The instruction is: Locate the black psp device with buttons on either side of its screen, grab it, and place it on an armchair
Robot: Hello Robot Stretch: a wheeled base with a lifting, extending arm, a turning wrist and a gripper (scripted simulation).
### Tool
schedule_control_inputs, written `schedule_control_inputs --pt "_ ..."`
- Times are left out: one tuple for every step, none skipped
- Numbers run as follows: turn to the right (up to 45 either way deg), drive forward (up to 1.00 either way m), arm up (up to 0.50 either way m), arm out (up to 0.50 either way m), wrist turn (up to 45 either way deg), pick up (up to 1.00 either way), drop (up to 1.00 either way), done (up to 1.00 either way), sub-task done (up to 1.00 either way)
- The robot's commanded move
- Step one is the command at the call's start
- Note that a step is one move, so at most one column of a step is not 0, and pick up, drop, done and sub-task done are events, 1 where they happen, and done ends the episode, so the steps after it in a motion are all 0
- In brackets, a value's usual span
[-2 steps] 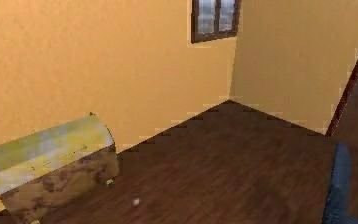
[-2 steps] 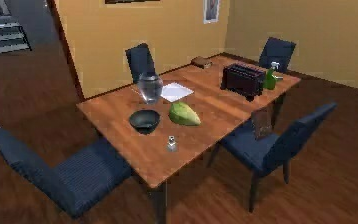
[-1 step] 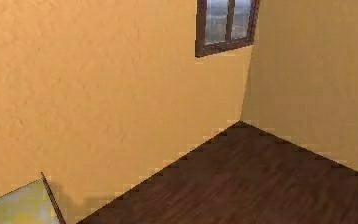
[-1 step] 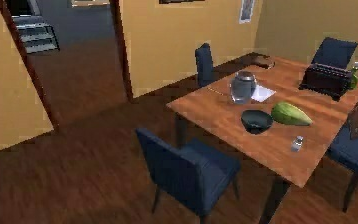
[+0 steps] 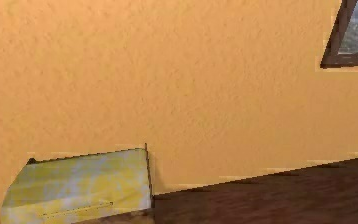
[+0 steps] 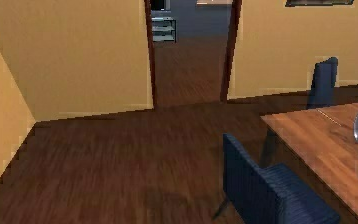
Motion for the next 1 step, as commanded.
schedule_control_inputs --pt "0.0 0.25 0.0 0.0 0.0 0.0 0.0 0.0 0.0"
